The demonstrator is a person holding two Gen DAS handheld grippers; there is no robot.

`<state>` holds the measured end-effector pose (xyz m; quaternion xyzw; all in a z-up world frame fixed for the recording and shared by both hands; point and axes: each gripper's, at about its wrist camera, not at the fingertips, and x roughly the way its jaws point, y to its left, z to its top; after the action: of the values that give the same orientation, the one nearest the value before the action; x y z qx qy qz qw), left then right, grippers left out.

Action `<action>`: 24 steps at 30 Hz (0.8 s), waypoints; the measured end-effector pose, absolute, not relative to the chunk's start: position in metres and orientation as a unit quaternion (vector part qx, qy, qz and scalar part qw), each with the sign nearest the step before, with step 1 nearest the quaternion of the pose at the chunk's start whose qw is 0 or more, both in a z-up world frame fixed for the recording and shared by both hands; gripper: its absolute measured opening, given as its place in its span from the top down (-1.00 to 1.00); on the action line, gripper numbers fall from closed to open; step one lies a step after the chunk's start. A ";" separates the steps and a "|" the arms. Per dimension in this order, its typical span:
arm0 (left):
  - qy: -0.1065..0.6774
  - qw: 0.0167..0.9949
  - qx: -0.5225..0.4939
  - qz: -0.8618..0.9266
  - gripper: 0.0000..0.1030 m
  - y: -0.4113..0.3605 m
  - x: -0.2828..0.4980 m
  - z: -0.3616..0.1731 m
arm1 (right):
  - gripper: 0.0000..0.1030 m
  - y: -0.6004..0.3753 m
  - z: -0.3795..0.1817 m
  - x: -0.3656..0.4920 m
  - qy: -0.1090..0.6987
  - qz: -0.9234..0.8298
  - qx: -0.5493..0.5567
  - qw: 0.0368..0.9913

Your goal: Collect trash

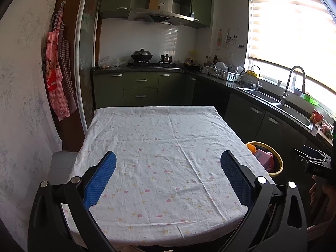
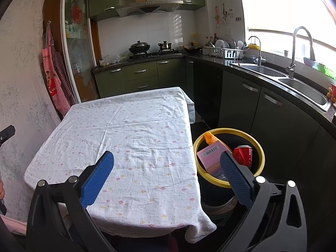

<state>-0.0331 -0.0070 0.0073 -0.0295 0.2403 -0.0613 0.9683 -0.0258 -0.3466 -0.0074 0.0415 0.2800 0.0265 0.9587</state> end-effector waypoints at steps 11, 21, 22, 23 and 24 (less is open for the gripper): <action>0.241 0.968 -0.025 -0.063 -0.91 -0.010 -0.032 0.005 | -0.87 -0.343 -0.009 -0.027 0.281 0.027 0.042 0.958; 0.243 0.968 -0.026 -0.061 -0.91 -0.009 -0.031 0.004 | -0.87 -0.342 -0.010 -0.026 0.283 0.029 0.041 0.958; 0.244 0.968 -0.026 -0.061 -0.91 -0.008 -0.030 0.004 | -0.87 -0.341 -0.010 -0.026 0.284 0.030 0.040 0.958; 0.244 0.967 -0.026 -0.060 -0.91 -0.008 -0.030 0.004 | -0.87 -0.341 -0.010 -0.026 0.284 0.030 0.040 0.958; 0.245 0.967 -0.027 -0.060 -0.91 -0.008 -0.030 0.004 | -0.87 -0.341 -0.010 -0.025 0.284 0.030 0.040 0.958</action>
<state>-0.0296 -0.0079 0.0036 -0.0265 0.2446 -0.0600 0.9674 -0.0255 -0.3410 -0.0102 0.0404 0.2835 0.0296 0.9577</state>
